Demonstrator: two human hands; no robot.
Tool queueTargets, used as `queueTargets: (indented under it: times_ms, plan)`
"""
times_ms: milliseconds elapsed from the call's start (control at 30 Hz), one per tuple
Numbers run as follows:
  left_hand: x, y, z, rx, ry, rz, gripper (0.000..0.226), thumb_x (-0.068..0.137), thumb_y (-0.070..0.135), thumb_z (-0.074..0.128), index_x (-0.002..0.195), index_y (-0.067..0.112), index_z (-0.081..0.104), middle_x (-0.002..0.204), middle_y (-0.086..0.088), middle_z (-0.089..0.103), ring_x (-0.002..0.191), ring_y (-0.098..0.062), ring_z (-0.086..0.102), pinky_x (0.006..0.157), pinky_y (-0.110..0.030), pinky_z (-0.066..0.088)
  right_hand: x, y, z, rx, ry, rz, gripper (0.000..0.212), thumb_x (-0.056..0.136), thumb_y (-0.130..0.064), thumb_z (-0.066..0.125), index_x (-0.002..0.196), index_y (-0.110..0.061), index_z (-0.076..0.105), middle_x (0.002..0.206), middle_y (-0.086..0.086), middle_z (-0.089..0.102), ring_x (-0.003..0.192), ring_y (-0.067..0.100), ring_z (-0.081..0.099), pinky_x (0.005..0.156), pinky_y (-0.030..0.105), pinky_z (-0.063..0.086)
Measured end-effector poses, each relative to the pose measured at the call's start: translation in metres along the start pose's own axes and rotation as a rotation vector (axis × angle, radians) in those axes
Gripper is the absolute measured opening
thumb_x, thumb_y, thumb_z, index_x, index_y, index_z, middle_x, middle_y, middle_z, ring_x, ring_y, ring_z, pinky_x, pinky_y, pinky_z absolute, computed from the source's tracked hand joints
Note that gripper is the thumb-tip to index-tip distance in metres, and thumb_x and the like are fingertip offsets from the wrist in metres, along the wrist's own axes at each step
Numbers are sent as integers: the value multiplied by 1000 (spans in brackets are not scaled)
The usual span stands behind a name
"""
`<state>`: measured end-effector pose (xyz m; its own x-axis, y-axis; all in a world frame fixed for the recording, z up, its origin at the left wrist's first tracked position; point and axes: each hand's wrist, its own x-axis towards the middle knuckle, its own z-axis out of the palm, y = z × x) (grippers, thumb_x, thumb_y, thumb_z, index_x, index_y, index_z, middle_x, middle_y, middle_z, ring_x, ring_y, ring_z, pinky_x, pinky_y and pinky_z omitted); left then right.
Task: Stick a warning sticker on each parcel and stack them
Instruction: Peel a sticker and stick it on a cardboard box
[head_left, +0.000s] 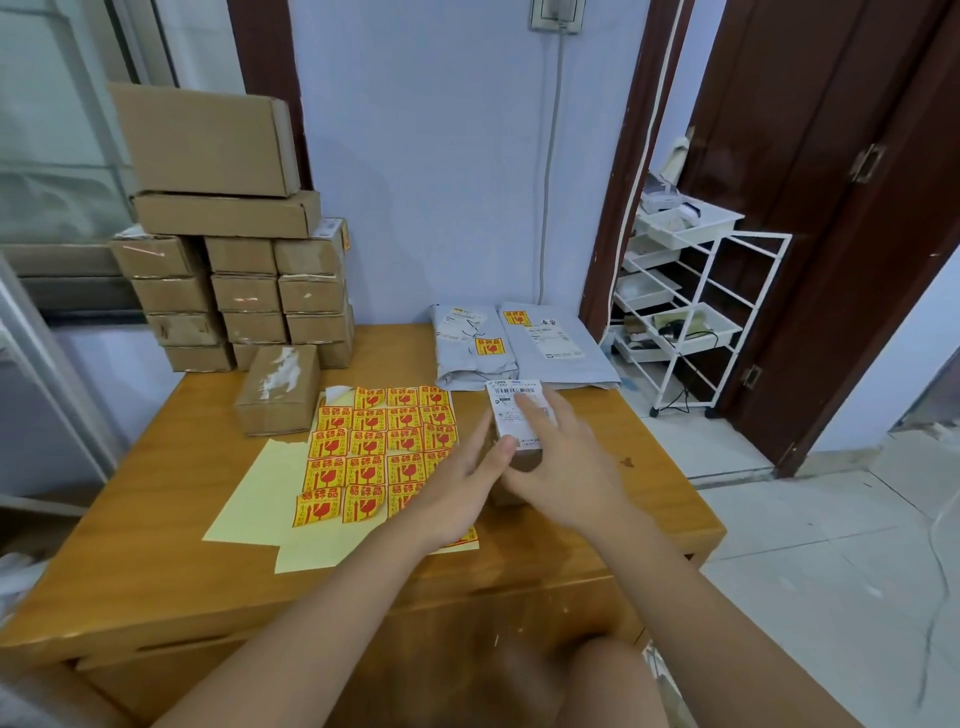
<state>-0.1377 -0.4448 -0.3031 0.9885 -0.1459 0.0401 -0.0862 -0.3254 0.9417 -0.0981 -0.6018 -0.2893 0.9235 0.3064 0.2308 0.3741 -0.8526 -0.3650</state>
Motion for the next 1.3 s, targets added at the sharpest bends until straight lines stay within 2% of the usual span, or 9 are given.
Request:
queueTargets:
  times_ms: [167, 333, 467, 633, 700, 967, 1033, 1133, 1300]
  plan:
    - [-4, -3, -5, 39, 14, -23, 84, 89, 80, 30, 162, 46, 6, 168, 24, 6, 155, -5, 8, 125, -35, 15, 5, 0, 6, 44, 11, 54, 81, 88, -69, 51, 158, -38, 25, 166, -4, 20, 147, 25, 27, 109, 45, 41]
    - [5, -2, -13, 90, 94, 68, 97, 83, 86, 50, 161, 48, 7, 169, 24, 2, 155, -5, 10, 125, -39, 22, 5, 1, -7, 779, 106, 184, 67, 91, -48, 65, 153, -41, 39, 153, -11, 44, 135, 7, 42, 110, 34, 38]
    - [13, 1, -7, 57, 149, 119, 100, 79, 80, 61, 161, 45, 16, 168, 22, 15, 151, -8, 25, 122, -39, 34, 2, 7, -1, 1085, 67, 288, 58, 77, -70, 63, 132, -64, 49, 141, -17, 57, 129, 11, 54, 111, 48, 45]
    - [23, -7, 0, 143, 121, 90, 87, 92, 55, 66, 163, 36, 19, 170, 16, 14, 152, -12, 26, 122, -36, 33, -3, 18, 5, 955, 32, 287, 49, 102, -53, 46, 149, -44, 41, 143, -12, 55, 131, 12, 51, 115, 46, 39]
    - [26, -12, 2, 162, 84, 62, 87, 94, 50, 67, 164, 34, 18, 171, 15, 9, 152, -13, 24, 121, -30, 30, -4, 24, 7, 898, -7, 277, 48, 104, -51, 44, 150, -40, 40, 142, -13, 54, 131, 12, 50, 114, 41, 39]
    - [31, -14, -6, 208, 27, 15, 91, 91, 38, 76, 163, 35, 20, 171, 12, 6, 155, -19, 21, 124, -38, 28, -3, 33, 10, 763, -32, 265, 58, 104, -46, 47, 158, -32, 29, 147, -16, 46, 132, 6, 44, 107, 30, 36]
    - [25, -10, -19, 274, 14, 15, 90, 90, 45, 75, 162, 37, 22, 171, 9, 13, 154, -19, 24, 124, -42, 29, -3, 31, 6, 671, 11, 242, 66, 103, -48, 49, 160, -29, 23, 154, -14, 40, 137, 8, 40, 110, 30, 35]
    - [6, -5, -47, 408, 60, 15, 70, 97, 45, 68, 158, 36, 34, 163, 7, 37, 146, -24, 41, 113, -34, 37, -5, 21, -3, 586, 135, 153, 69, 101, -44, 55, 160, -26, 24, 160, -9, 37, 142, 7, 36, 111, 28, 34]
    - [-34, -21, -98, 702, 108, 26, 40, 100, 45, 62, 138, 38, 59, 148, 14, 53, 137, -13, 47, 110, -38, 43, -16, -16, -8, 342, 270, -100, 55, 99, -28, 63, 150, -21, 44, 150, -5, 49, 139, 11, 43, 116, 35, 37]
